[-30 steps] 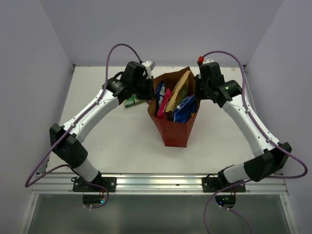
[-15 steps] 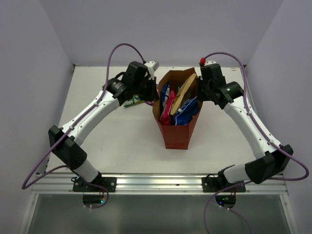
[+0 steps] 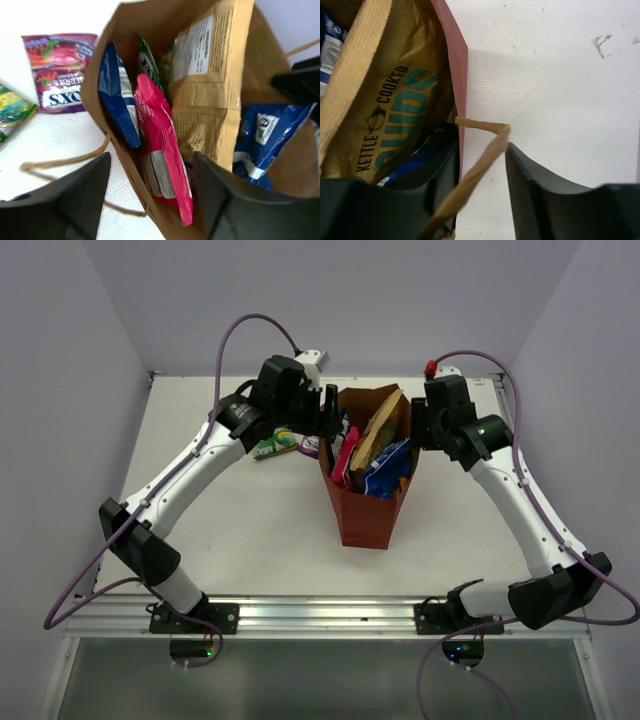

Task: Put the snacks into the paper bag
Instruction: Adjust the snack in the paper bag, then pick up the snack from the center of the board.

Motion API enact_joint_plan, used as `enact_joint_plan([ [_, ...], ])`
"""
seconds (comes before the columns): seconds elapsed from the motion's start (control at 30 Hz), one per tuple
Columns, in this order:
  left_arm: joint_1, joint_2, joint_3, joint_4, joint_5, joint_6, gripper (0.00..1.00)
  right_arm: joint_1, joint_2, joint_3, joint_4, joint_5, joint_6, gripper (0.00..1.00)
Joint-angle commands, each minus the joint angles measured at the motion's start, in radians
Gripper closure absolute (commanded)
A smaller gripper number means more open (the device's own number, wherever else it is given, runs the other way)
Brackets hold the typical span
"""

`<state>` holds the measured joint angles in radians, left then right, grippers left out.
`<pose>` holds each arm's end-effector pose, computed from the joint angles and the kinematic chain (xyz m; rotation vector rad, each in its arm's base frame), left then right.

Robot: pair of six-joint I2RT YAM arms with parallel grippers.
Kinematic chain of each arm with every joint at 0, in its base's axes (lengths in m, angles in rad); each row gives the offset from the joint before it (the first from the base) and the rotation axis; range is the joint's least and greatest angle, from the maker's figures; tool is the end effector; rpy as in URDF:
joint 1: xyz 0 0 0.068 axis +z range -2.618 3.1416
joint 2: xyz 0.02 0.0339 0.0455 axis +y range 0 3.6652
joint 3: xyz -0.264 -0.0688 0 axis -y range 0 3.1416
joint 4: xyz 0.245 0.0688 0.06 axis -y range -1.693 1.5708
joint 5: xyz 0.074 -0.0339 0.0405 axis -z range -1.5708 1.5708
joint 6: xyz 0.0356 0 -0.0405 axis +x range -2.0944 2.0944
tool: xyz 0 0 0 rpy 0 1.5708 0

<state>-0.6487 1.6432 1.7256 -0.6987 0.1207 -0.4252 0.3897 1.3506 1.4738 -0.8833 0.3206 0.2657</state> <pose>0.2903 -0.2255 0.3936 0.3248 2.2564 -0.7210 0.2598 0.0946 0.3865 0.0166 2.2837 -0.0341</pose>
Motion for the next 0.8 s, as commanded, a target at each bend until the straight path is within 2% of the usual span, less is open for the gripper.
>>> enact_joint_plan([
  [0.0,0.000,-0.101,0.086,0.038,-0.099,0.055,0.27,-0.002,-0.060,0.078,-0.005,-0.021,0.013,0.50],
  [0.03,0.000,-0.114,0.094,0.036,-0.116,0.066,0.23,-0.002,-0.067,0.086,-0.006,-0.037,0.013,0.43],
  [0.13,0.000,-0.160,0.120,0.038,-0.197,0.112,0.15,-0.003,-0.100,0.097,0.004,-0.084,0.015,0.34],
  [0.23,0.000,-0.207,0.112,0.054,-0.327,0.144,0.10,-0.003,-0.125,0.100,0.023,-0.132,0.013,0.27],
  [0.4,0.046,-0.270,0.013,0.116,-0.415,0.152,0.07,-0.003,-0.160,0.105,0.041,-0.190,-0.011,0.20],
  [0.63,0.176,-0.295,-0.179,0.220,-0.437,0.085,0.07,-0.003,-0.295,-0.016,0.167,-0.262,-0.037,0.08],
  [0.77,0.274,-0.260,-0.286,0.294,-0.357,0.008,0.09,-0.002,-0.379,-0.107,0.250,-0.267,-0.056,0.06],
])
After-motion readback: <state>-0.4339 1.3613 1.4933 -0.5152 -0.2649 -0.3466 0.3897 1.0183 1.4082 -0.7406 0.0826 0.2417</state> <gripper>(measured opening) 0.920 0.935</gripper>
